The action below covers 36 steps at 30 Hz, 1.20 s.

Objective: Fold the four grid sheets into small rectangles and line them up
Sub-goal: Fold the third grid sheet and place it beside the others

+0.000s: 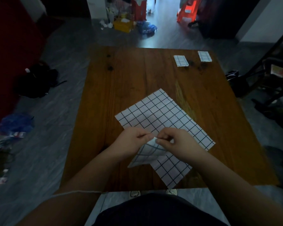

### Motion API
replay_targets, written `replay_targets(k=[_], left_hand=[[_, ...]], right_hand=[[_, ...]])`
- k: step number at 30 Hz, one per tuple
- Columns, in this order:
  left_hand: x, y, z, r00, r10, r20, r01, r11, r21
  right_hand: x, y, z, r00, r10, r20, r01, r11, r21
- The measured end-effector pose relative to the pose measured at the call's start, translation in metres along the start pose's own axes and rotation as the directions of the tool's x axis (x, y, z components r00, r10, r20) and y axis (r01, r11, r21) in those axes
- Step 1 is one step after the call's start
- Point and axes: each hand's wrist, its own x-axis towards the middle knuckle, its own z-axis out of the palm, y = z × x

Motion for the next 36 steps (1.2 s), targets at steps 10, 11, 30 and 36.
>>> replay_targets(k=[10, 11, 30, 36], left_hand=[[0.003, -0.011, 0.0, 0.991, -0.025, 0.135, 0.01, 0.994, 0.107], [0.004, -0.01, 0.0, 0.988, -0.019, 0.151, 0.0, 0.992, 0.125], [-0.006, -0.037, -0.023, 0.991, -0.034, 0.129, 0.021, 0.995, 0.101], [-0.005, -0.045, -0.029, 0.973, -0.082, 0.215, 0.058, 0.992, 0.114]], right_hand=[[0.0, 0.001, 0.01, 0.995, 0.093, 0.025, -0.095, 0.99, 0.107], [-0.001, 0.0, 0.012, 0.996, 0.085, 0.015, -0.087, 0.986, 0.14], [-0.01, 0.01, -0.021, 0.924, 0.298, -0.238, -0.128, 0.831, 0.542], [-0.014, 0.012, -0.008, 0.93, 0.276, -0.241, -0.129, 0.861, 0.491]])
